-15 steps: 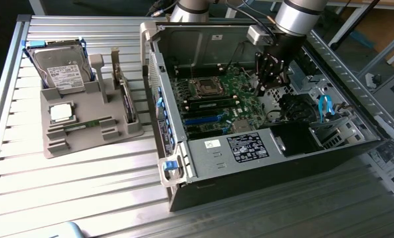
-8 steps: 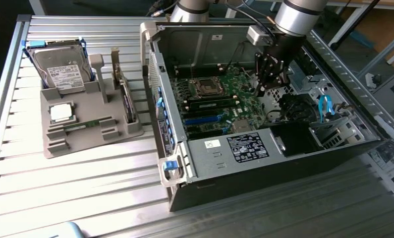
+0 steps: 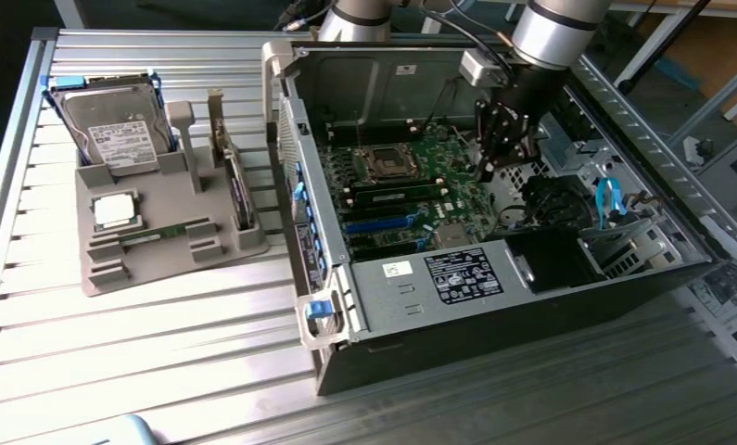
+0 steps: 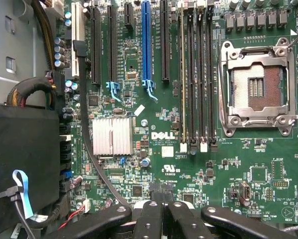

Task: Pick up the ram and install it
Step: 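Press down the ram until it locks into place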

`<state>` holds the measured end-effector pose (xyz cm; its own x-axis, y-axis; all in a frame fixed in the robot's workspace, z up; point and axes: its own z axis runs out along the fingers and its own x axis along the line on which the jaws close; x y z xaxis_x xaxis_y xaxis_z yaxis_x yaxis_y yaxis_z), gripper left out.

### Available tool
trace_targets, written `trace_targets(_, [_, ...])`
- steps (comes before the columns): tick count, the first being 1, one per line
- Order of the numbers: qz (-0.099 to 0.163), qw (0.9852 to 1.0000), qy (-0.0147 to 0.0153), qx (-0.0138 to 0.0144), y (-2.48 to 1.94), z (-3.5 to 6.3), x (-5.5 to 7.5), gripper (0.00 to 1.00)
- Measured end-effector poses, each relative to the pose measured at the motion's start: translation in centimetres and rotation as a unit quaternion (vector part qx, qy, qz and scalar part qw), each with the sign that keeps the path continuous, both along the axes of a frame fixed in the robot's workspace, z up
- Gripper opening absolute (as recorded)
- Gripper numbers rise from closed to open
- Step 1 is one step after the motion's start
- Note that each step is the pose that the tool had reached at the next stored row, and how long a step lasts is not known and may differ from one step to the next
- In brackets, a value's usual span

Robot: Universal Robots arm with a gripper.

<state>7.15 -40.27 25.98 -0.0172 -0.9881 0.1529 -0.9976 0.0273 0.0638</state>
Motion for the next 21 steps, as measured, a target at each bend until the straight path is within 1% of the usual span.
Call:
trace_targets(1, [0.000,1.0000,0.0000,0.0001,0.00,-0.03,-0.1,0.11])
trace_targets(2, [0.000,1.0000,0.0000,0.0008,0.00,-0.05,-0.2,0.11])
trace_targets(3, [0.000,1.0000,-0.0001,0.0041,-0.01,-0.06,-0.2,0.11])
trace_targets(4, [0.000,1.0000,-0.0001,0.0095,0.00,-0.07,-0.3,0.11])
trace_targets(5, [0.000,0.9999,-0.0001,0.0157,0.00,-0.08,-0.3,0.11])
trace_targets(6, [0.000,0.9997,0.0000,0.0228,0.00,-0.08,-0.3,0.11])
trace_targets(7, [0.000,0.9996,-0.0001,0.0287,0.00,-0.08,-0.4,0.11])
trace_targets(8, [0.000,0.9994,-0.0001,0.0352,0.00,-0.09,-0.4,0.11])
trace_targets(9, [0.000,0.9992,-0.0001,0.0401,0.00,-0.11,-0.5,0.11])
trace_targets(10, [0.000,0.9991,-0.0001,0.0421,0.00,-0.11,-0.5,0.11])
trace_targets(21, [0.000,0.9991,-0.0001,0.0422,0.00,-0.19,-1.1,0.11])
